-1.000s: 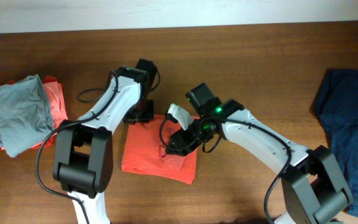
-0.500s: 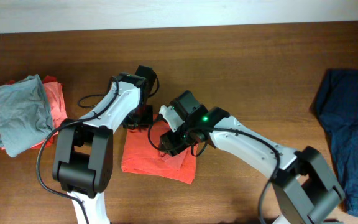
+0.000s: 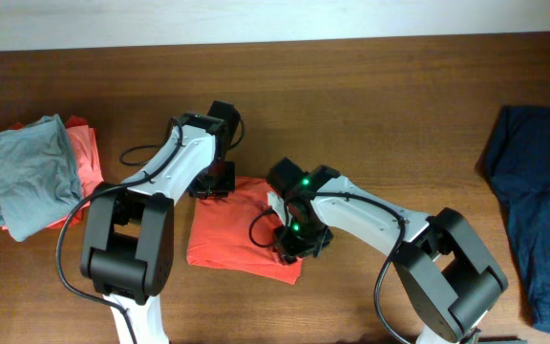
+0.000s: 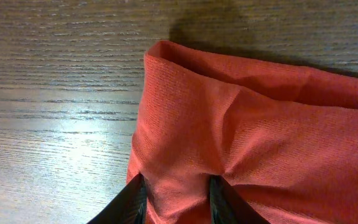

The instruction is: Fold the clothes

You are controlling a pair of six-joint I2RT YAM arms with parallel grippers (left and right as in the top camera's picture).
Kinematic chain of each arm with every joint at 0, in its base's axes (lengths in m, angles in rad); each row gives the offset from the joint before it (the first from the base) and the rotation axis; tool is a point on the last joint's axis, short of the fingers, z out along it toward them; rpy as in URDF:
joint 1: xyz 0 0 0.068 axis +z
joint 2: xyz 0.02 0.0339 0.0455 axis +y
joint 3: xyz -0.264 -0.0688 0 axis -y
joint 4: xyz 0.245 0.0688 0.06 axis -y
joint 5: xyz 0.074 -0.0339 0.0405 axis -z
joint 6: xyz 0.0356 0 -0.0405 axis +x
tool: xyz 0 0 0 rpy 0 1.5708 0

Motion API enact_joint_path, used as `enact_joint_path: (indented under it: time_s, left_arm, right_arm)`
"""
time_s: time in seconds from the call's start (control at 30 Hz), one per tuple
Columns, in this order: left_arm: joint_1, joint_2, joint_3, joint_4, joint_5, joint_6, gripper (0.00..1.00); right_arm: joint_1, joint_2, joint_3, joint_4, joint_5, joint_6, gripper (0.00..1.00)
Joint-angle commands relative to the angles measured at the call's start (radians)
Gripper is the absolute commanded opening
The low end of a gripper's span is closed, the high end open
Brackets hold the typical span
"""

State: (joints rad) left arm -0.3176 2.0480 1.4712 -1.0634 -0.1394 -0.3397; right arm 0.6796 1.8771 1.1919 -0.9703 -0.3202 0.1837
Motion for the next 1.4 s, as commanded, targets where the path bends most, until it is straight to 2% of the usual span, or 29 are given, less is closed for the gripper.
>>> enact_joint_path:
  time_s: [0.0,0.07,0.3,0.43,0.7,0.87,0.97,1.13,1.23,1.37]
  left_arm:
    - [0.002,0.0,-0.011,0.008,-0.006,0.012,0.34]
    - [0.002,0.0,-0.011,0.007,-0.006,0.012,0.34]
    - [0.002,0.0,-0.011,-0.016,-0.006,0.019,0.34]
    - [0.002,-0.001,-0.011,-0.035,-0.005,0.02,0.34]
    - [0.003,-0.001,-0.008,-0.045,-0.004,0.023,0.34]
    - [0.002,-0.001,-0.008,-0.043,0.004,0.023,0.34]
    - [0.002,-0.001,-0.008,-0.043,0.004,0.023,0.34]
    - [0.002,-0.001,-0.008,-0.044,0.005,0.023,0.34]
    - [0.002,-0.001,-0.008,-0.044,0.005,0.023,0.34]
    - [0.002,-0.001,-0.008,-0.044,0.005,0.023,0.34]
  right_arm:
    - [0.006,0.008,-0.004,-0.03,0.106,0.01,0.53]
    - [0.006,0.008,-0.004,-0.045,0.142,0.024,0.53]
    - [0.004,0.003,-0.002,-0.055,0.347,0.209,0.53]
    - [-0.006,-0.02,-0.001,-0.055,0.362,0.245,0.53]
    - [-0.006,-0.213,0.032,-0.026,0.353,0.239,0.53]
    - [-0.006,-0.296,0.032,0.064,0.211,0.143,0.53]
    - [-0.006,-0.277,0.031,0.086,0.142,0.1,0.53]
    - [-0.004,-0.192,0.031,0.109,0.138,0.1,0.52]
    - [-0.004,-0.128,0.03,0.152,0.1,0.028,0.52]
    - [-0.008,-0.054,0.03,0.166,0.114,0.023,0.52]
